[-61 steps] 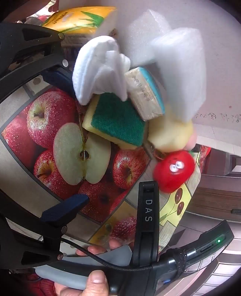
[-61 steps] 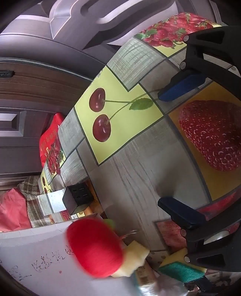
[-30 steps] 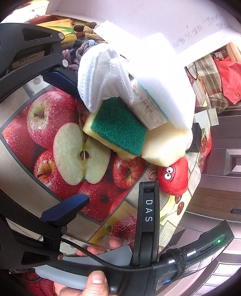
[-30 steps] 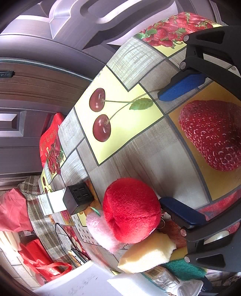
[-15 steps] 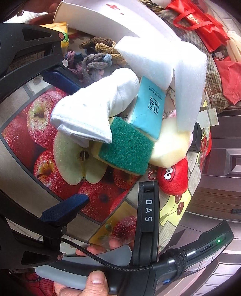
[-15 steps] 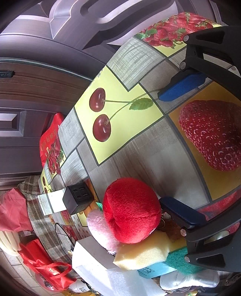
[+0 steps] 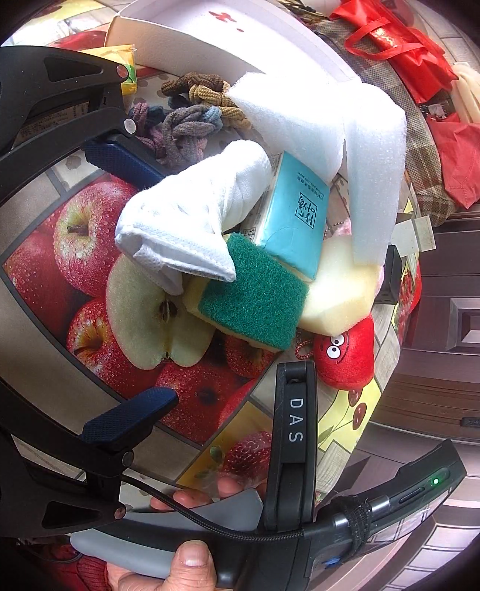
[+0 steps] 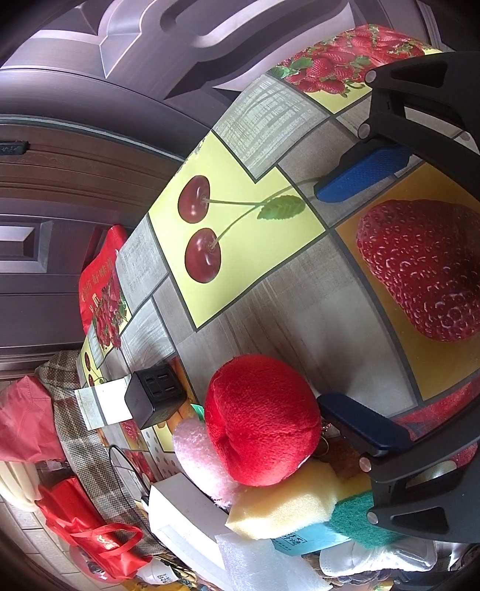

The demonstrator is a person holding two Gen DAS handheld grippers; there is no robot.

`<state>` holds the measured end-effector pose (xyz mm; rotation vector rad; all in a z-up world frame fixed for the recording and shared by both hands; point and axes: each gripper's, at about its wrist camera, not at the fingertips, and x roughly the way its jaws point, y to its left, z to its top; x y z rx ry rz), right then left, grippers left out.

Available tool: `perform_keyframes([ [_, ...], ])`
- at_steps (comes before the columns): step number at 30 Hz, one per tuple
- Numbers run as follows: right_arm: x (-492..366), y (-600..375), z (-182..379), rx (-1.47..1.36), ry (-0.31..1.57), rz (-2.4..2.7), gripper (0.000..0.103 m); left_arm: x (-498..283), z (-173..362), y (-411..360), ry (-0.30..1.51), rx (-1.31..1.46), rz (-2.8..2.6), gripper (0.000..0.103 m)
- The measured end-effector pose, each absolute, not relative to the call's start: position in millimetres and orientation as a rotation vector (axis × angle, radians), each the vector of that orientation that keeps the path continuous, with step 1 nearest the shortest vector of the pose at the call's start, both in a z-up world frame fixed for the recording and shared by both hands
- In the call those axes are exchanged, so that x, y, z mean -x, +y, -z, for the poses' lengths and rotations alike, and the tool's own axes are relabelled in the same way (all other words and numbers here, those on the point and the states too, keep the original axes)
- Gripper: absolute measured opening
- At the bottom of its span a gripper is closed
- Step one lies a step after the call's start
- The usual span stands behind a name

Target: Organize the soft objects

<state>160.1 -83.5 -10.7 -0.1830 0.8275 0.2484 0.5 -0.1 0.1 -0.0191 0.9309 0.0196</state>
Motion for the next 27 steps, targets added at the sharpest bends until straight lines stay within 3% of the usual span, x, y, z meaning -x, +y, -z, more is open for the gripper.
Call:
perform_keyframes([
  [17,-160.4,-82.8,11.1,0.182,0.828,-0.246,0.103,2.8,-4.9,1.3,0.912,0.043,0.025,0.102],
  [27,-160.8,-83.3,11.0,0.178,0.832,-0.248,0.103,81.5,-98.3,51.0,0.561,0.190,0.103,0.103],
])
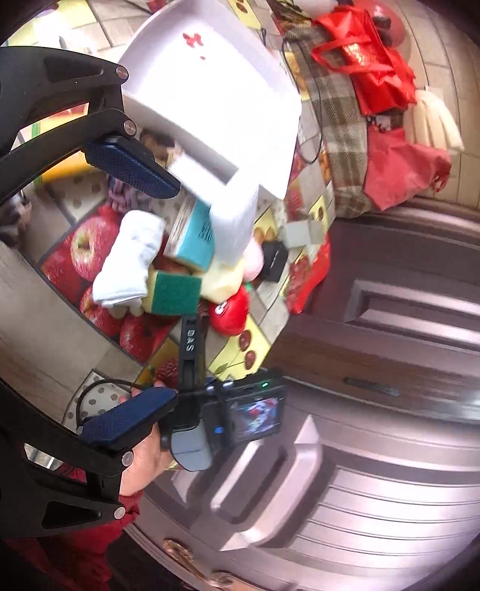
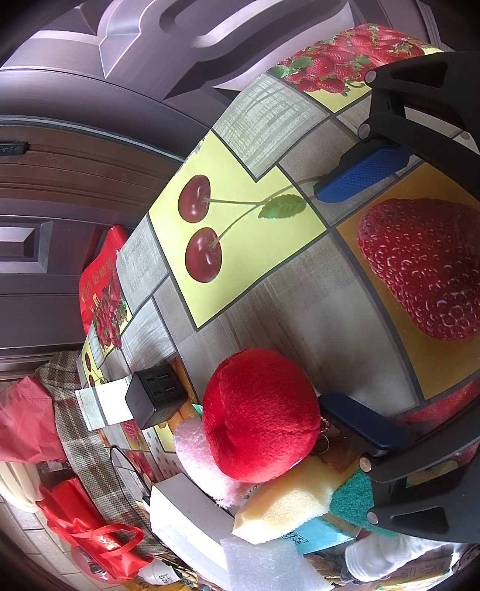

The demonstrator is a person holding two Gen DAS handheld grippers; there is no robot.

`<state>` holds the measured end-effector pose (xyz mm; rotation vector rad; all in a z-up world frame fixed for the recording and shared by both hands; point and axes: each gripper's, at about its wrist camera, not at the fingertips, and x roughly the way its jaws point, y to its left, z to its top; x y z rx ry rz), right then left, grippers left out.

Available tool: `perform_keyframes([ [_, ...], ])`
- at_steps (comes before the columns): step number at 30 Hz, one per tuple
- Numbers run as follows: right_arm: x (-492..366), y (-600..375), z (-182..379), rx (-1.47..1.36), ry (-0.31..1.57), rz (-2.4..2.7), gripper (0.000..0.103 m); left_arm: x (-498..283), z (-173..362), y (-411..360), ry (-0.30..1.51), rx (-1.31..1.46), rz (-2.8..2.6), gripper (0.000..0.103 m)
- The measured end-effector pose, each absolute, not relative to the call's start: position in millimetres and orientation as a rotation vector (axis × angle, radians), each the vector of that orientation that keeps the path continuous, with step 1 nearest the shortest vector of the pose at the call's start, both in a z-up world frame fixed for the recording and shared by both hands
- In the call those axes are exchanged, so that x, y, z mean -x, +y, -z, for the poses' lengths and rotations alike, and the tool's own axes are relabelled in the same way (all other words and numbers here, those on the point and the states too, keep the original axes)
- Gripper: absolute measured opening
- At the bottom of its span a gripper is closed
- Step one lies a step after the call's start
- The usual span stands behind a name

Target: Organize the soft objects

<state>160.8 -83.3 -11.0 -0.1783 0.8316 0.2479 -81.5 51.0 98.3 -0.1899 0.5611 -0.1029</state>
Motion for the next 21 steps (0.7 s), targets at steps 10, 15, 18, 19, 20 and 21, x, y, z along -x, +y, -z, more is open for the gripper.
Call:
perform_keyframes([
  [10,-150.4,-113.9,-5.4,0.000,0.801,-0.358,0.103,159.2,-74.0,139.3,0.588,0.264,-0.001,0.103],
  [15,-98.2,-130.5,-43.5,-0.045,0.505,-0.708,0.103,160.7,-45.6,104.9,0.736,0.167,0.065,0.102],
  [18,-54.9,-118.8,-62.4,0.026,0.387,-0.943,0.103,155.2,-35.0,75.9,0.783,0.049,0.123,0.092],
  [19,-40.8,-111.2,-67.8,0.063,0.376,-1.000,0.103,151.6,-31.9,69.9,0.799,0.017,0.121,0.091],
  [20,-32.6,-103.0,-70.8,0.098,0.392,-1.034,0.103,148.2,-29.0,66.6,0.812,0.002,0.115,0.090],
  [21,-25.5,-91.2,-72.2,0.146,0.436,-1.072,0.103,144.6,-26.5,66.2,0.824,0.000,0.107,0.087],
])
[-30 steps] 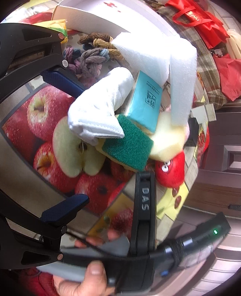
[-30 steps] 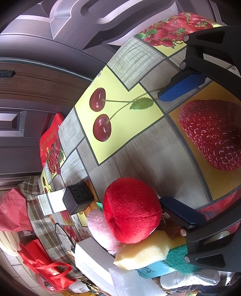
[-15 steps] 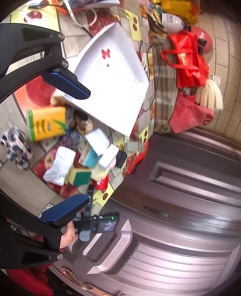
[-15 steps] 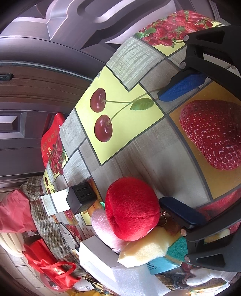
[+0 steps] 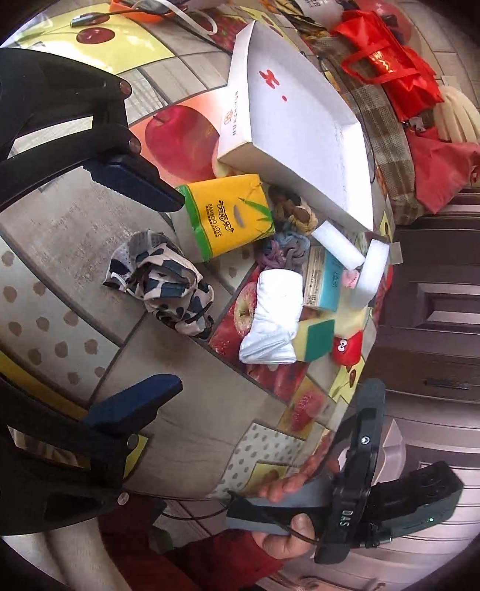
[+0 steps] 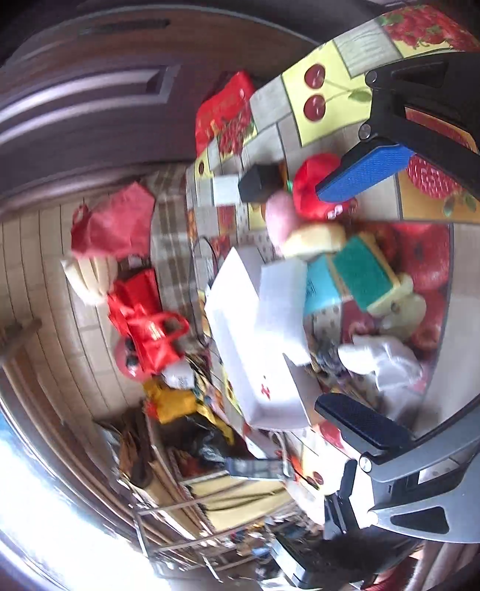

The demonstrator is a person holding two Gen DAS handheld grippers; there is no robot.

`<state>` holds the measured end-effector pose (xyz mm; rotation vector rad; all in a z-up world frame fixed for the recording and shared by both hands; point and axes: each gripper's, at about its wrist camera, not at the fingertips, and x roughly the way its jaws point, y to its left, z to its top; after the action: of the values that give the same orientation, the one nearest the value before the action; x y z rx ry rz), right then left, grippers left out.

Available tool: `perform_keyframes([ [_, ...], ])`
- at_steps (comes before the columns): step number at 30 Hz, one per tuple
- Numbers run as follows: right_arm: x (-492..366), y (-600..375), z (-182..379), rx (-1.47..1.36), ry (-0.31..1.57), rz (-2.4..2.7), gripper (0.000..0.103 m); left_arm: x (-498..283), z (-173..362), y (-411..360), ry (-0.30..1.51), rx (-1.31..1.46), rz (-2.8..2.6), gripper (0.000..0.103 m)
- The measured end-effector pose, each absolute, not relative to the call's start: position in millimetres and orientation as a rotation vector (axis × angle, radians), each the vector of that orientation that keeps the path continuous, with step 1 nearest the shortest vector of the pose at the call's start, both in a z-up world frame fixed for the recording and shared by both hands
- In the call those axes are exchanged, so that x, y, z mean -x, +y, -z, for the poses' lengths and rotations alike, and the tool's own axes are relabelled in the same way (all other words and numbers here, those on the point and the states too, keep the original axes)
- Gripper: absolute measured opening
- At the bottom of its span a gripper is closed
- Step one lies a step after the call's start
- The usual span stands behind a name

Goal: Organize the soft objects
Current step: 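Grasp the patterned cloth with the left tool while the right tool grasps the white towel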

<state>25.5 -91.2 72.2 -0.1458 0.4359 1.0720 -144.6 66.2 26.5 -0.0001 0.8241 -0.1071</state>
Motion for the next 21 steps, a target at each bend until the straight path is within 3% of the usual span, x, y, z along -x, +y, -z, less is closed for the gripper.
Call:
perform_keyframes([
  [5,-25.6,-38.3,-30.1,0.385,0.604,-1.135,0.100,131.6,-18.0,71.8,0.885,0.020,0.089,0.083],
  [12,-19.2,-3.8,7.4,0.590,0.722,-1.146,0.059,126.9,-5.7,73.7,0.943,0.021,0.096,0.079],
  [15,-20.9,-3.0,10.6,0.600,0.749,-1.136,0.052,122.6,-5.6,74.6,0.943,0.012,0.090,0.068],
  [18,-21.3,-6.9,8.6,0.599,0.744,-1.132,0.038,117.7,-8.2,74.5,0.935,-0.022,0.069,0.040],
  [21,-19.6,-9.2,7.4,0.607,0.733,-1.143,0.036,124.2,-10.6,72.2,0.914,-0.021,0.097,0.034],
])
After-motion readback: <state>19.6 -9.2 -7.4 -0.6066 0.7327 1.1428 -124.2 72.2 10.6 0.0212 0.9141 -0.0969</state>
